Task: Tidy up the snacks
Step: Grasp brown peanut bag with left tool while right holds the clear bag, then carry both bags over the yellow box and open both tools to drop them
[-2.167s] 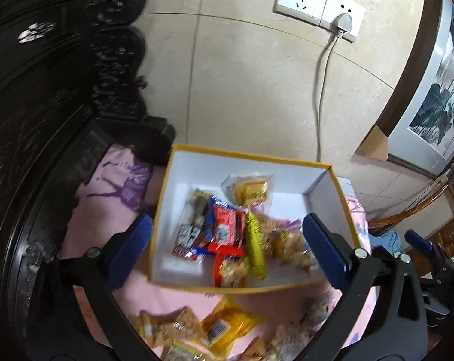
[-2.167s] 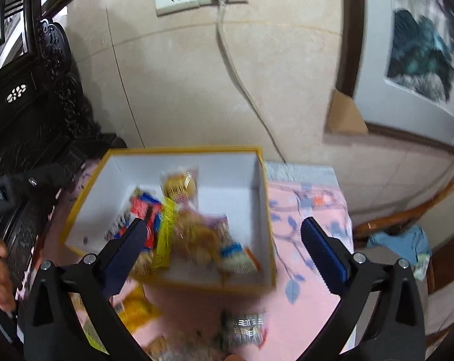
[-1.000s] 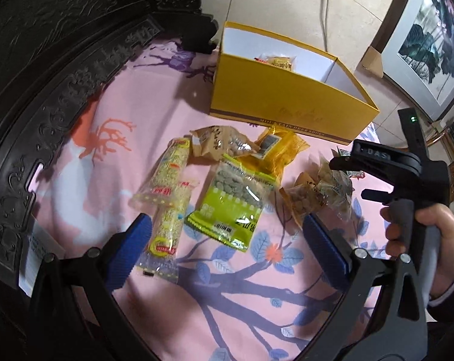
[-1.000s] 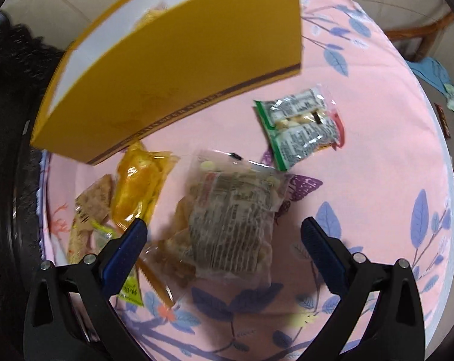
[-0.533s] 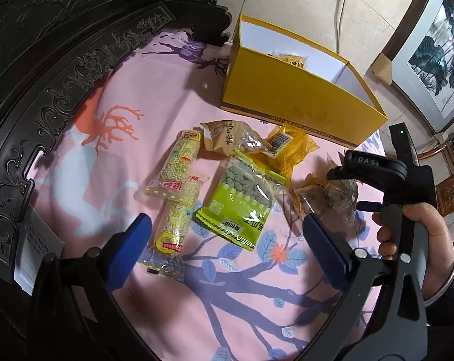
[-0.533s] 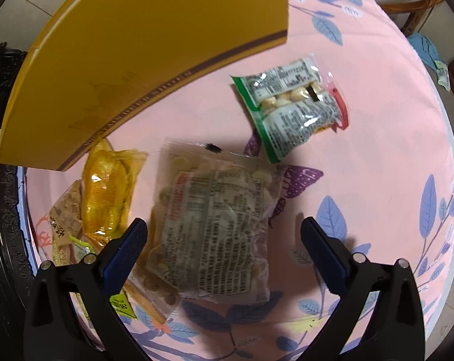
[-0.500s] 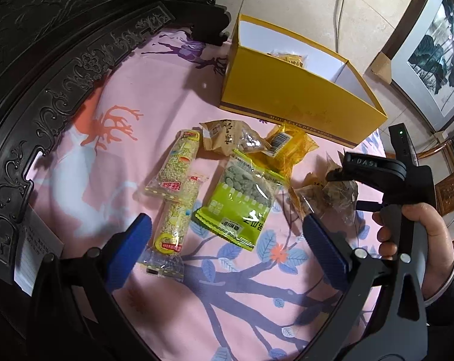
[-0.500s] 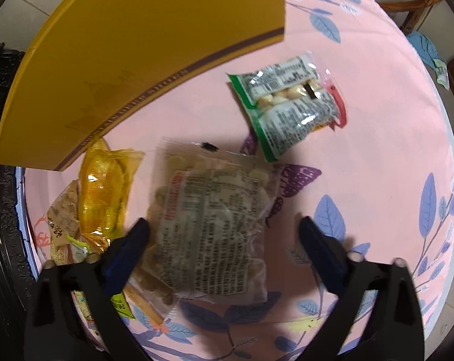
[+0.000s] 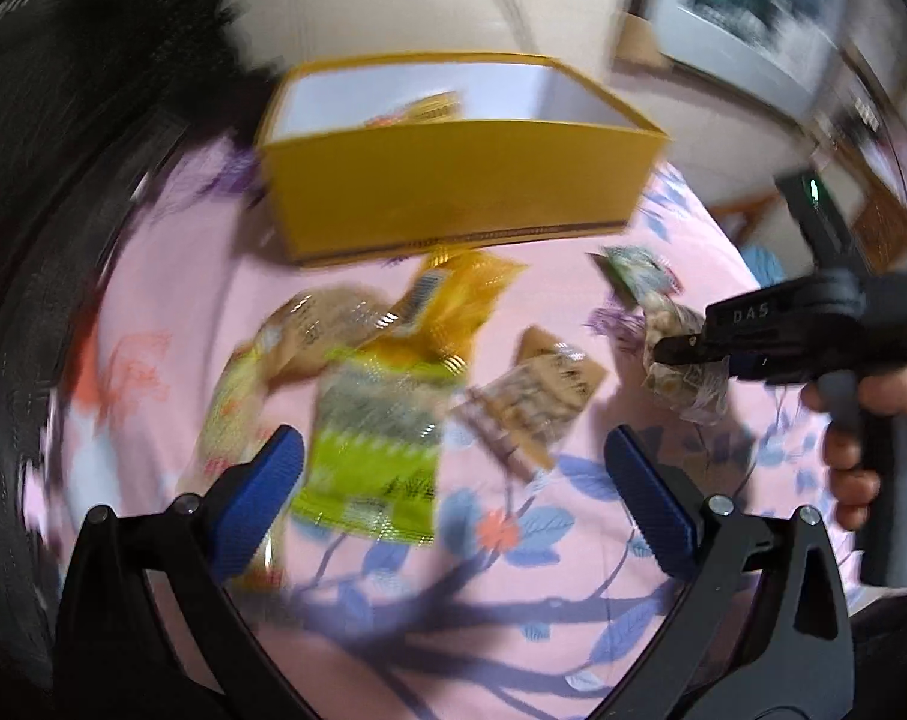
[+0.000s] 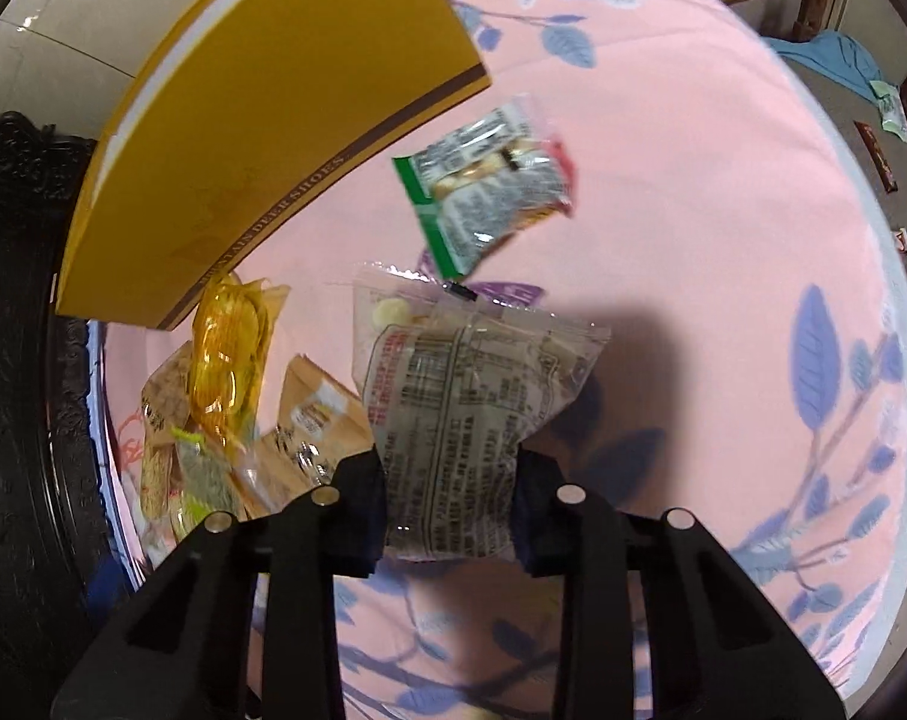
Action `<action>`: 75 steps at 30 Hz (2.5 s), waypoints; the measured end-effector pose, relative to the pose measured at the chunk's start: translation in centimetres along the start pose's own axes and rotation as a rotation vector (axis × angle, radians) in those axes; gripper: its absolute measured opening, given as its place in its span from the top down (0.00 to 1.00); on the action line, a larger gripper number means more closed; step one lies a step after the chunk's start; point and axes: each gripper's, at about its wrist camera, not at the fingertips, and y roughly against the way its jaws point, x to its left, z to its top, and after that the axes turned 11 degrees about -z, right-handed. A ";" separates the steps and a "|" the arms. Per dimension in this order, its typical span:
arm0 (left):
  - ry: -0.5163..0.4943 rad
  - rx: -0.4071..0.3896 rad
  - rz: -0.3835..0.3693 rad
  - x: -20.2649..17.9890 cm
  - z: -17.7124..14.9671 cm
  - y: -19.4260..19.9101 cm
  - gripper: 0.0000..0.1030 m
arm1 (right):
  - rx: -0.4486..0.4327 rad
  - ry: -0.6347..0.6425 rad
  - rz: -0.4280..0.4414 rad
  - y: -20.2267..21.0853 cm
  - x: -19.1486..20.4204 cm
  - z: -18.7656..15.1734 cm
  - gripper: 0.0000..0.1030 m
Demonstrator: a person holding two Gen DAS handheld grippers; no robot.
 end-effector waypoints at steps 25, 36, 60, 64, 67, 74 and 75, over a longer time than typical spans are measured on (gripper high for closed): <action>-0.408 0.201 -0.207 -4.6 1.8 -13.0 0.02 | -0.031 0.019 0.026 1.6 -4.3 -2.3 0.68; -0.290 0.195 -0.216 -3.1 1.0 -13.0 0.45 | -0.031 0.014 0.020 1.5 -4.5 -2.3 0.68; -0.125 0.067 -0.211 -2.1 0.0 -4.4 0.52 | -0.084 0.124 0.016 3.3 -1.8 -3.0 0.68; -0.093 -0.002 -0.184 -1.3 2.4 -1.4 0.52 | -0.127 0.176 0.041 5.0 -0.1 -2.4 0.68; -0.065 -0.047 -0.167 -0.5 4.8 0.2 0.52 | -0.177 0.200 0.071 6.9 1.3 -1.4 0.68; 0.011 -0.190 -0.135 1.7 12.5 2.4 0.52 | -0.342 0.268 0.122 11.7 5.8 3.6 0.68; 0.024 -0.206 -0.127 2.1 13.5 2.5 0.52 | -0.362 0.274 0.126 12.3 6.3 4.2 0.68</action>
